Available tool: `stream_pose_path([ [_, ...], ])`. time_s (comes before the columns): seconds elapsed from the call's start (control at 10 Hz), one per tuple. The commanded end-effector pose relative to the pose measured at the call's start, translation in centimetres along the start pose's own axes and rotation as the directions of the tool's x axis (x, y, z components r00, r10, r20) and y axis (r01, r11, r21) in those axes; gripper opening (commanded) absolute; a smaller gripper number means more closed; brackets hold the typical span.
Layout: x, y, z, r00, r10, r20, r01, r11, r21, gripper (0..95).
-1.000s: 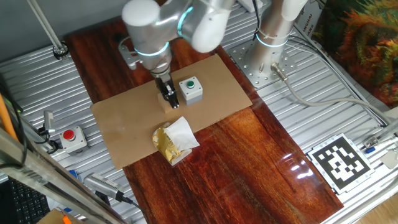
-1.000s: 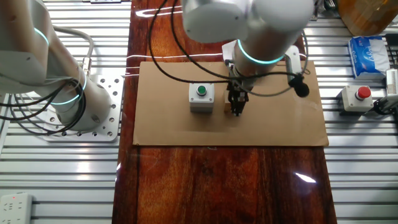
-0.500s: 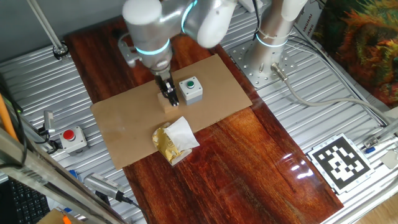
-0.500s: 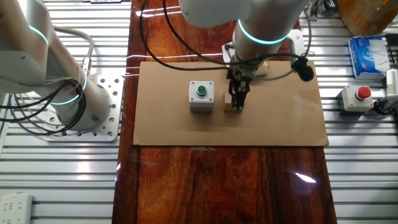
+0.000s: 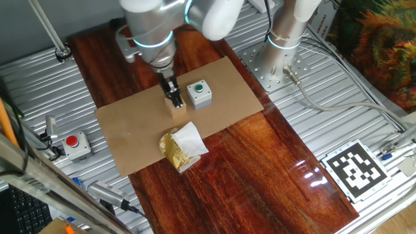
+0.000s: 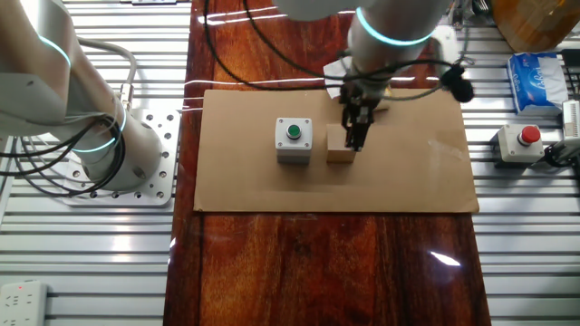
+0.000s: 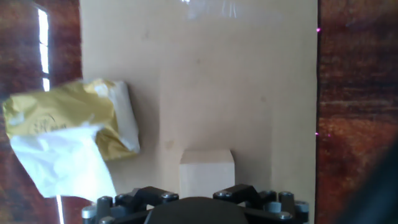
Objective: Hold a small block with the gripper and sweep it from left to right on the table
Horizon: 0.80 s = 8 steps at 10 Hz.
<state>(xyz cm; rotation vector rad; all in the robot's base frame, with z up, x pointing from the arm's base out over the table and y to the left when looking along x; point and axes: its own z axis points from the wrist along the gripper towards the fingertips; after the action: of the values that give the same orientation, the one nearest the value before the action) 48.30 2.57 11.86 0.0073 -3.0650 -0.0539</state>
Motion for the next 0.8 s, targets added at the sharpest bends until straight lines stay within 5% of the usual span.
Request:
stream_pose_path([
  [0.1, -1.0, 0.1, -0.4, 1.0, 0.006, 0.003, -0.006, 1.0, 0.003, 57.0],
  [0.2, -1.5, 0.2, -0.7, 1.0, 0.008, 0.003, -0.008, 1.0, 0.005, 38.0],
  [0.3, -2.0, 0.2, -1.0, 1.0, 0.013, 0.001, -0.013, 1.0, 0.006, 38.0],
  [0.4, -2.6, 0.1, -1.3, 1.0, 0.02, 0.0, -0.02, 1.0, 0.006, 19.0],
  [0.5, -3.3, -0.3, -1.9, 1.0, 0.02, -0.006, -0.02, 1.0, 0.006, 19.0],
  [0.6, -3.6, -0.4, -2.1, 1.0, 0.02, -0.007, -0.02, 1.0, 0.008, 0.0],
  [0.8, -4.8, -1.4, -3.3, 1.0, 0.014, -0.019, -0.013, 1.0, 0.01, 0.0],
])
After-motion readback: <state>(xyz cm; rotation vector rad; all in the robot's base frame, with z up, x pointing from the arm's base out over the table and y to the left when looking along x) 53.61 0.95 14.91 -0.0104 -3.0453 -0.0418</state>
